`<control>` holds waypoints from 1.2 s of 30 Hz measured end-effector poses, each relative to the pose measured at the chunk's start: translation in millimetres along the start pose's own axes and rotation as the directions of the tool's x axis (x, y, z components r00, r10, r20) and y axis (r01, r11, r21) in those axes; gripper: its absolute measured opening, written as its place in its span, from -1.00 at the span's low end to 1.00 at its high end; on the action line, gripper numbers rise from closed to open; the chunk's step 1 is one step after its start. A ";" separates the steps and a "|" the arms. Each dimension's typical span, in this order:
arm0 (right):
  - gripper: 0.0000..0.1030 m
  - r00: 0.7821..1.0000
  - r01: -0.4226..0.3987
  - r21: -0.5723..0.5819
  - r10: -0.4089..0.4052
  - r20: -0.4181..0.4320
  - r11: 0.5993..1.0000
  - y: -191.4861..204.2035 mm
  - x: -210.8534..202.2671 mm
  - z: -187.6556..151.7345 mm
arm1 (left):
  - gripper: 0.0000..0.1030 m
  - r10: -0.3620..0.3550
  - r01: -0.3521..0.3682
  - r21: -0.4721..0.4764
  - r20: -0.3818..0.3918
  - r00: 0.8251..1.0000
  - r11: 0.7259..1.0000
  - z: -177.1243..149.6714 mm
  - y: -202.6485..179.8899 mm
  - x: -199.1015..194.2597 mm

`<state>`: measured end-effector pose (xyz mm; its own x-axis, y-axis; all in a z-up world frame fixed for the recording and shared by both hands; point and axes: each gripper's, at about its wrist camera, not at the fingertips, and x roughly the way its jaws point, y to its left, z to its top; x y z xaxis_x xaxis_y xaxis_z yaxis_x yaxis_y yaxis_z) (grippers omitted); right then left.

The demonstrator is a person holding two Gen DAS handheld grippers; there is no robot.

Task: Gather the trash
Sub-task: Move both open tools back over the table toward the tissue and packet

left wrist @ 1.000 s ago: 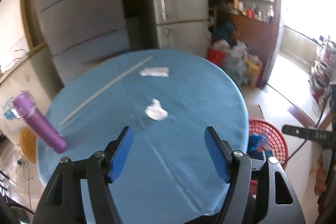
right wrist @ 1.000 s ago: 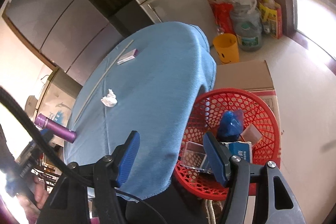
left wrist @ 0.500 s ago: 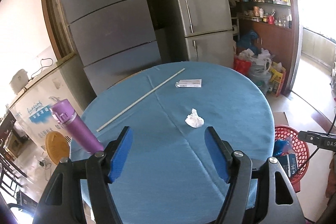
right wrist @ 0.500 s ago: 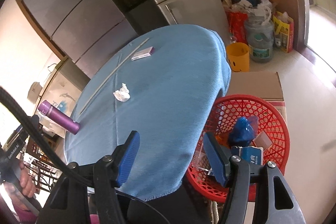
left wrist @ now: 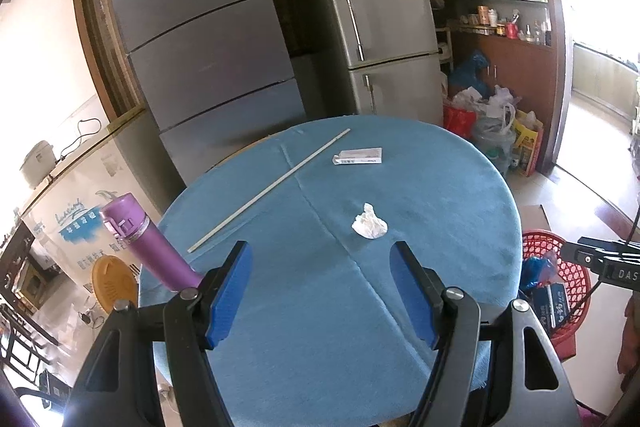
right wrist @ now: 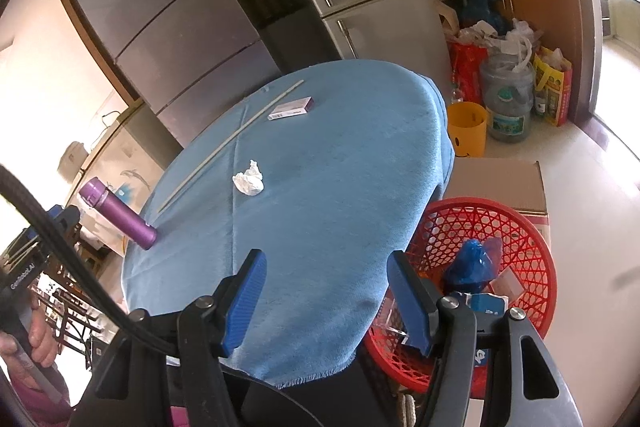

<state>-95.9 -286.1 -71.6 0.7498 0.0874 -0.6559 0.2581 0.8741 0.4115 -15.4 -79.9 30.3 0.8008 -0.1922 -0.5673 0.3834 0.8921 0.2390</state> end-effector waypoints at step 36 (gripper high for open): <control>0.29 0.994 0.031 0.023 -0.029 -0.110 0.999 0.9 57.8 3.3 | 0.39 -0.047 0.051 0.018 -0.181 0.982 0.999 -18.1 -6.2 85.8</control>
<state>-50.3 -281.8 -107.1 0.6706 0.1143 -0.7330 0.2952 0.8654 0.4049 42.6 -94.6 -34.1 0.6857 -0.1564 -0.7108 0.4314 0.8739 0.2238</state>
